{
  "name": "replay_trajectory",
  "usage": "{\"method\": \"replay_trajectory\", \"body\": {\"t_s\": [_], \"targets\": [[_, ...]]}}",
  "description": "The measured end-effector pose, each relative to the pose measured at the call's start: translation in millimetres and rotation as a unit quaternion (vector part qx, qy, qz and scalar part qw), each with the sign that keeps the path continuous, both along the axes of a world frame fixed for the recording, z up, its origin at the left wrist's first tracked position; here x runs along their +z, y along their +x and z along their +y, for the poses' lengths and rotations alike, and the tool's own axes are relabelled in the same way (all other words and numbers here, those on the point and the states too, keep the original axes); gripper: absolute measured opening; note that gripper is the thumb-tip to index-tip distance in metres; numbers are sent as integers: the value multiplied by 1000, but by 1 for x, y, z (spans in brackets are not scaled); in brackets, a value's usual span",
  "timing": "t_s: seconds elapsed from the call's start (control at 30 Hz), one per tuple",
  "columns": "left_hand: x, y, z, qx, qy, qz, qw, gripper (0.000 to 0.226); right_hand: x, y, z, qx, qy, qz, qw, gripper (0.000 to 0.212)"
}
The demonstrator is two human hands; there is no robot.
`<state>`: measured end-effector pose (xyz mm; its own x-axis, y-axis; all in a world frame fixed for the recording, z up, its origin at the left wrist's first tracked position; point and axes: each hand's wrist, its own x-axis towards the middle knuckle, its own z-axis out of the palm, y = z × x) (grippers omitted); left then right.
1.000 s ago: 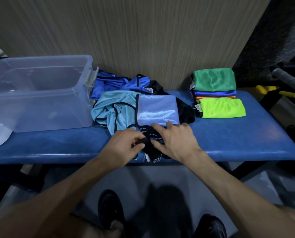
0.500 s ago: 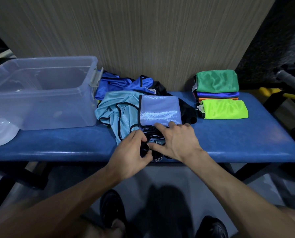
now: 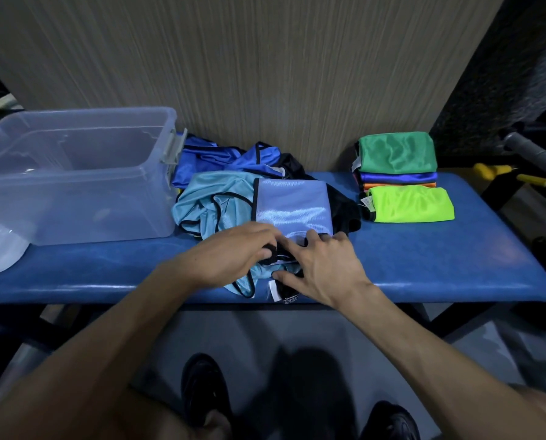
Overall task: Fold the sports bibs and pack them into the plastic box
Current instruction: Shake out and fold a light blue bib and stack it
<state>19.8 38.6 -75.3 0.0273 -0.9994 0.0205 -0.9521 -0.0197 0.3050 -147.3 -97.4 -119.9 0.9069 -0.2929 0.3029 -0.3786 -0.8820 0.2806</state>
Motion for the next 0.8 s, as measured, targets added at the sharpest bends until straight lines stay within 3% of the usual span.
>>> {"method": "replay_trajectory", "body": {"t_s": [0.23,0.4,0.57,0.67,0.8], "targets": [[6,17,-42,86,47,34,995,13,4,-5,-5,7,41,3,999,72],[-2,21,-60,126,28,65,990,15,16,-16,-24,8,183,-19,983,66],[-17,16,-53,123,-76,67,987,32,19,-30,-53,10,369,-45,928,48],[-27,17,-49,129,-137,67,980,23,13,-30,-64,51,415,-51,907,48],[-36,18,-46,130,-158,59,977,11,7,-28,-72,82,405,-56,909,47]]}}
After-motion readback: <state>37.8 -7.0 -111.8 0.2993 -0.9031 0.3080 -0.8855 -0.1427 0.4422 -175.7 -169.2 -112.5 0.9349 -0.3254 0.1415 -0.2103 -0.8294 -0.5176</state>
